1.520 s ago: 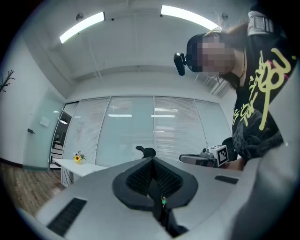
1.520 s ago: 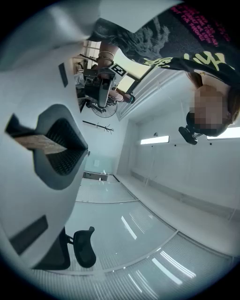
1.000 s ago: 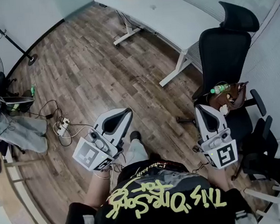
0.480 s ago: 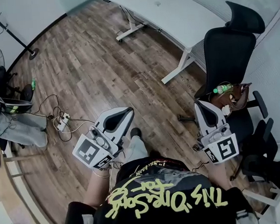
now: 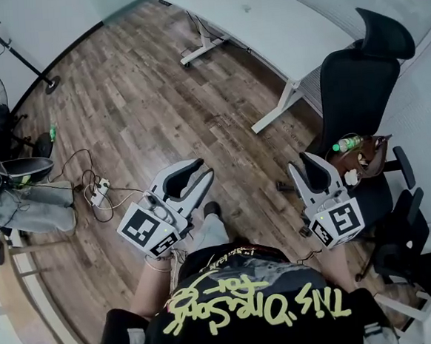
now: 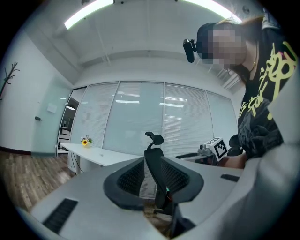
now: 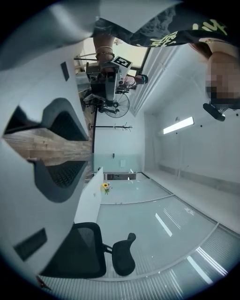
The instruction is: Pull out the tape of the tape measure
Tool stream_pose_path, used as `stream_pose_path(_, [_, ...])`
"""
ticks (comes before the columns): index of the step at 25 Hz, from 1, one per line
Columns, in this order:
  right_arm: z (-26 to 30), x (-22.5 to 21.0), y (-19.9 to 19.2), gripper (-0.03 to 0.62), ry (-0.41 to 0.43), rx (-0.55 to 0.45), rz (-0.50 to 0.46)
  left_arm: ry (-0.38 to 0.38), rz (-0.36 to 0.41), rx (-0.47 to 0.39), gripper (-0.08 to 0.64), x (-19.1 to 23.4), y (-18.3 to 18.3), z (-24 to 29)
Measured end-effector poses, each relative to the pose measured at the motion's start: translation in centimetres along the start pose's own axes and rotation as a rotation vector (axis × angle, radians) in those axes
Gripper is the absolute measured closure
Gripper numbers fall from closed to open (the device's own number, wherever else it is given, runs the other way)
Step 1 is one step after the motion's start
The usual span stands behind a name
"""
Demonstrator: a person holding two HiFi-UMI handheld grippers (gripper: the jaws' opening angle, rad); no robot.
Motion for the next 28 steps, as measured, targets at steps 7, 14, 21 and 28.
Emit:
stream_pose_path(7, [3.6,-1.7,0.7,0.28,-0.04,-0.012,-0.044,0.086,-0.003,-0.036,0.265,3.8,0.8,1.6])
stream_pose_path(14, [7.3,-2.9,1.7,0.252,-0.06,-0.023,-0.043,0.105,-0.001,-0.026,0.193,7.4,1.1,3.0])
stream_pose_path(21, [9.5,-3.4,1.9,0.233,-0.101,-0.04,-0.044,0.085,-0.002,-0.026,0.173,10.3,1.4,4.4])
stream_pose_path(28, [12.7,-3.2,2.4,0.235,-0.116,-0.032,-0.045,0.058,-0.017,-0.027,0.172,14.1,1.6,5.2])
Point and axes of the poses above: the fingertips, and each gripper's own axes: z forward along the fingers, x to its left, y out of its top, the point moved 10 cm from there along -z, backward along the fingers, and after that the axes turned 4 degrees about y, right-handed, at the moved point
